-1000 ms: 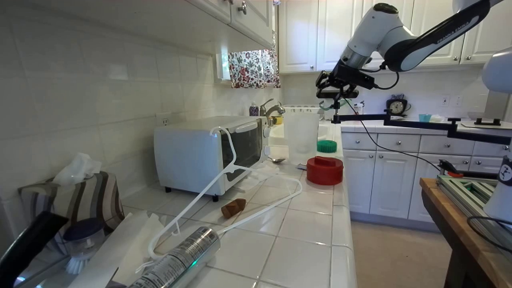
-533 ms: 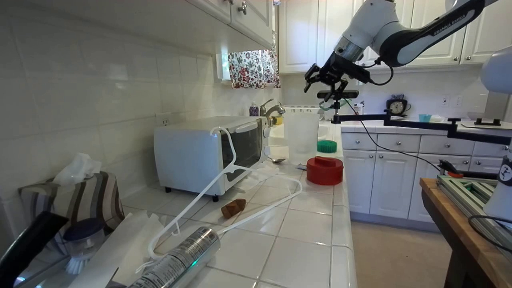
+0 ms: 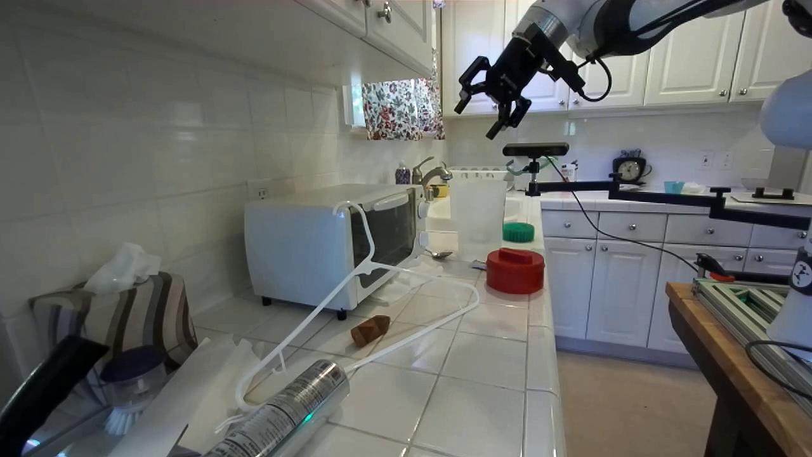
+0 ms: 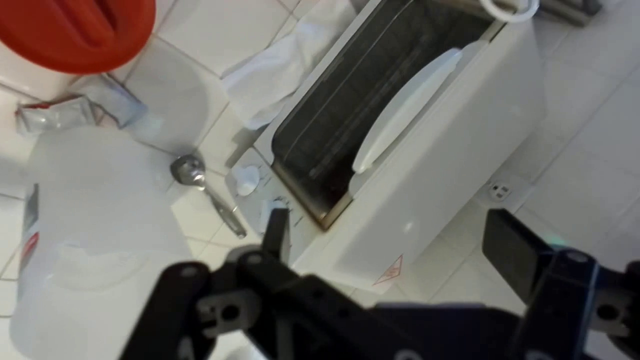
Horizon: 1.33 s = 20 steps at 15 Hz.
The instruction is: Remove the red lid from the clear jug then place the clear cup in the jug.
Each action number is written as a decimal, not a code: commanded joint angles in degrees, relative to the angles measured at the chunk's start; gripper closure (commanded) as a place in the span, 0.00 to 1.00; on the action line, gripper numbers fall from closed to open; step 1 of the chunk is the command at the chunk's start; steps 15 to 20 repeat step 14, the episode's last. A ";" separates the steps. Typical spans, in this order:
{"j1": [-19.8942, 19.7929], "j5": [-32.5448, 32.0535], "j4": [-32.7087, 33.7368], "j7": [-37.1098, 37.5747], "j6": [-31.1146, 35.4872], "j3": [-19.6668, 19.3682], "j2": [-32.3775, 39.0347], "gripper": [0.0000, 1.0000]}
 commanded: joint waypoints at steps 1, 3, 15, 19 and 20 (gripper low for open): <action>2.75 14.18 1.53 -14.66 -4.94 0.88 4.12 0.00; 3.02 22.36 2.02 -21.78 -7.52 1.90 4.59 0.00; -1.13 41.72 3.81 -41.98 -21.69 6.31 -0.49 0.00; -1.13 41.72 3.81 -41.98 -21.69 6.31 -0.49 0.00; -1.13 41.72 3.81 -41.98 -21.69 6.31 -0.49 0.00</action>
